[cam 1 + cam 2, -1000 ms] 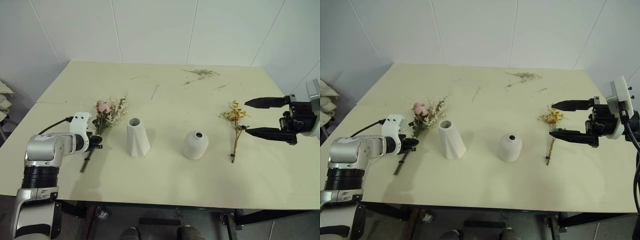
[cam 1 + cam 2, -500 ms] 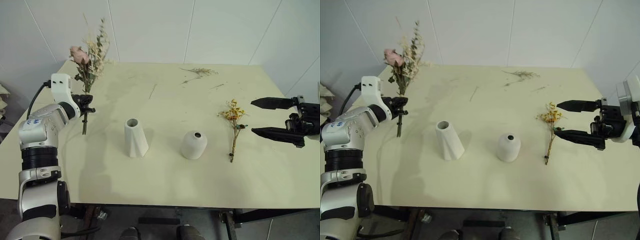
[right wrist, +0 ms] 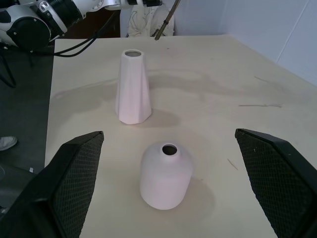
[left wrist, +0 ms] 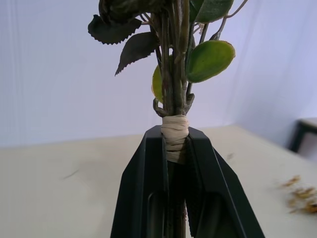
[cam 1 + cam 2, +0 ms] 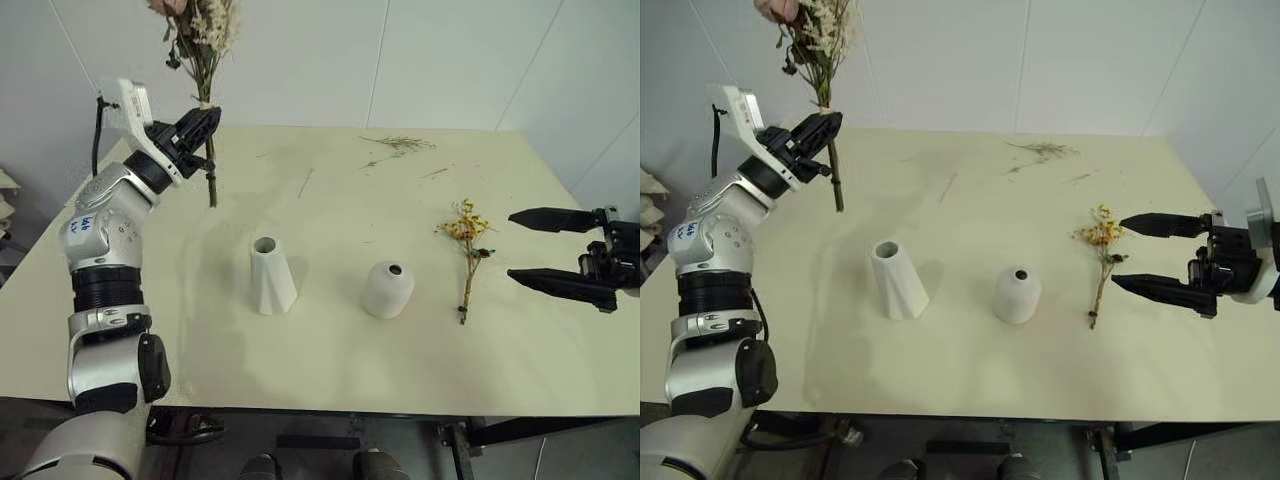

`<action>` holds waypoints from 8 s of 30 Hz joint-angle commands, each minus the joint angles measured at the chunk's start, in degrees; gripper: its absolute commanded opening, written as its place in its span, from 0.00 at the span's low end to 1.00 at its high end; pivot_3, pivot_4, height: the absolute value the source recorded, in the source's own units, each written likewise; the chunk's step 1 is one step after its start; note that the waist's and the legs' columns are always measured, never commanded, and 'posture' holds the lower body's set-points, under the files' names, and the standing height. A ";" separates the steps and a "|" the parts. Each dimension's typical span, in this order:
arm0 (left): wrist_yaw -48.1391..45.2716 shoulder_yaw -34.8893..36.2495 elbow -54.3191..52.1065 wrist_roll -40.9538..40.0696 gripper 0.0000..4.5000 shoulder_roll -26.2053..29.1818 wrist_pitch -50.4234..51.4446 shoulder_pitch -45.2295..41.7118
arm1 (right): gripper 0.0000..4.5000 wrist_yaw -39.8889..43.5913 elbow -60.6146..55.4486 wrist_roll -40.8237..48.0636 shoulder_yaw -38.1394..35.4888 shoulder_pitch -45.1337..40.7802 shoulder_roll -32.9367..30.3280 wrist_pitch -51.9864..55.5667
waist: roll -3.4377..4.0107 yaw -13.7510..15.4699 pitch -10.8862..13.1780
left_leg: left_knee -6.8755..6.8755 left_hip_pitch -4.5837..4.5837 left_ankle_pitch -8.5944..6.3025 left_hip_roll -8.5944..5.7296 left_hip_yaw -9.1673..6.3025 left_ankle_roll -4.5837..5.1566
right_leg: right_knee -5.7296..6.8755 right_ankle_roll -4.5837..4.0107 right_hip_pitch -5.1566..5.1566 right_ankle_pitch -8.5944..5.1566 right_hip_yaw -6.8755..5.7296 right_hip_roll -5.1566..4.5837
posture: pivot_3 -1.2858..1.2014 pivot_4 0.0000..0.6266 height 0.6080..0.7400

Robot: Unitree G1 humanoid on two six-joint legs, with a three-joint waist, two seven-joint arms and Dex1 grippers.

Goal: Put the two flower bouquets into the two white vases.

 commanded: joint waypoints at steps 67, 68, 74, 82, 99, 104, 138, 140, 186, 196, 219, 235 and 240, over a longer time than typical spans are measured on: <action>-22.75 0.68 -13.43 -22.72 0.03 -8.37 0.06 14.43 | 1.00 -6.46 -6.39 4.05 -5.73 4.16 -0.33 1.66 | -0.03 0.19 0.02 | 0.05 0.02 0.00 0.02 -0.01 0.02 | -0.06 0.02 0.06 0.02 0.04 0.04 | 0.52 0.24 1.00; -23.02 0.49 -13.11 -22.43 0.03 -8.44 0.04 14.43 | 1.00 -6.50 -6.40 4.06 -5.75 4.24 -0.35 1.65 | -0.03 0.21 0.02 | 0.05 0.02 0.00 0.02 -0.01 0.02 | -0.07 0.02 0.07 0.02 0.04 0.04 | 0.52 0.24 1.00; -23.80 -0.51 -12.57 -21.51 0.03 -8.86 0.00 14.69 | 1.00 -6.70 -6.58 4.14 -6.12 4.78 -0.44 1.66 | -0.03 0.20 0.02 | 0.03 0.01 0.00 0.01 -0.01 0.02 | -0.10 0.02 0.07 0.02 0.04 0.04 | 0.52 0.24 1.00; -24.50 -1.99 -13.30 -19.94 0.03 -8.36 0.53 16.36 | 1.00 -6.84 -6.83 4.08 -6.53 5.53 -0.34 1.48 | -0.03 0.22 0.02 | 0.03 0.01 0.00 0.02 -0.01 0.03 | -0.10 0.02 0.06 0.02 0.04 0.04 | 0.52 0.24 1.00; -26.36 -4.25 -17.36 -18.04 0.03 -4.14 2.08 20.99 | 1.00 -6.68 -6.01 3.54 -5.56 5.70 -0.01 0.47 | -0.03 0.13 0.02 | 0.00 0.02 -0.01 0.02 -0.01 0.03 | -0.14 0.02 0.07 0.02 0.05 0.03 | 0.52 0.24 1.00; -26.55 -4.54 -17.26 -18.15 0.03 -3.86 1.99 20.95 | 1.00 -6.86 -6.10 3.55 -5.42 5.91 0.12 0.35 | -0.03 0.19 0.02 | -0.01 0.01 -0.01 0.02 -0.01 0.04 | -0.16 0.01 0.06 0.01 0.05 0.03 | 0.52 0.24 1.00; -40.60 -1.07 -9.18 -13.68 0.99 13.06 -1.81 24.00 | 1.00 -7.60 -5.50 1.71 -5.71 8.30 -0.48 1.17 | 0.00 0.04 0.03 | -0.27 0.03 -0.02 0.04 0.01 0.05 | -0.35 -0.06 0.02 -0.02 0.04 0.03 | 0.52 0.24 1.00; -42.44 -0.13 -7.17 -13.66 0.99 14.62 -2.91 23.94 | 1.00 -8.35 -5.89 1.65 -5.66 8.94 -0.28 1.48 | 0.00 0.10 0.03 | -0.35 0.03 -0.01 0.04 0.02 0.05 | -0.40 -0.07 0.01 -0.03 0.04 0.03 | 0.52 0.24 1.00; -27.20 8.76 -43.41 -30.26 0.99 23.42 17.92 33.77 | 1.00 -51.82 11.45 -29.11 19.96 -14.41 16.66 20.24 | 0.09 -1.27 0.11 | -0.71 0.01 -0.01 0.10 0.03 0.05 | -0.40 -0.24 -0.18 -0.14 0.00 0.03 | 0.52 0.24 1.00; -19.65 9.43 -54.36 -31.47 0.99 20.68 16.56 41.89 | 1.00 -52.44 13.21 -30.58 21.22 -15.62 18.65 21.76 | 0.10 -1.42 0.11 | -0.70 0.04 -0.01 0.09 0.06 0.04 | -0.38 -0.25 -0.17 -0.14 0.04 0.03 | 0.52 0.24 1.00; -22.12 16.11 -55.18 -35.43 1.00 21.04 13.53 50.31 | 0.91 -55.02 22.28 -34.22 23.09 -22.67 24.11 25.96 | 0.10 -1.53 0.12 | -0.71 0.05 -0.01 0.09 0.11 0.04 | -0.40 -0.26 -0.18 -0.15 0.07 0.04 | 0.52 0.24 1.00; -25.00 13.90 -52.34 -35.98 1.00 20.50 12.77 48.12 | 0.01 -57.61 10.49 -30.91 14.41 -18.57 28.30 15.42 | 0.11 -1.56 0.12 | -0.77 0.07 -0.01 0.09 0.11 0.04 | -0.42 -0.26 -0.18 -0.15 0.07 0.04 | 0.52 0.24 1.00; -26.44 12.80 -50.14 -35.63 1.00 20.40 12.33 46.67 | 0.01 -56.08 4.25 -26.31 8.37 -16.01 34.34 -2.97 | 0.12 -1.62 0.12 | -0.79 0.08 -0.01 0.09 0.12 0.04 | -0.40 -0.26 -0.17 -0.14 0.07 0.04 | 0.52 0.24 1.00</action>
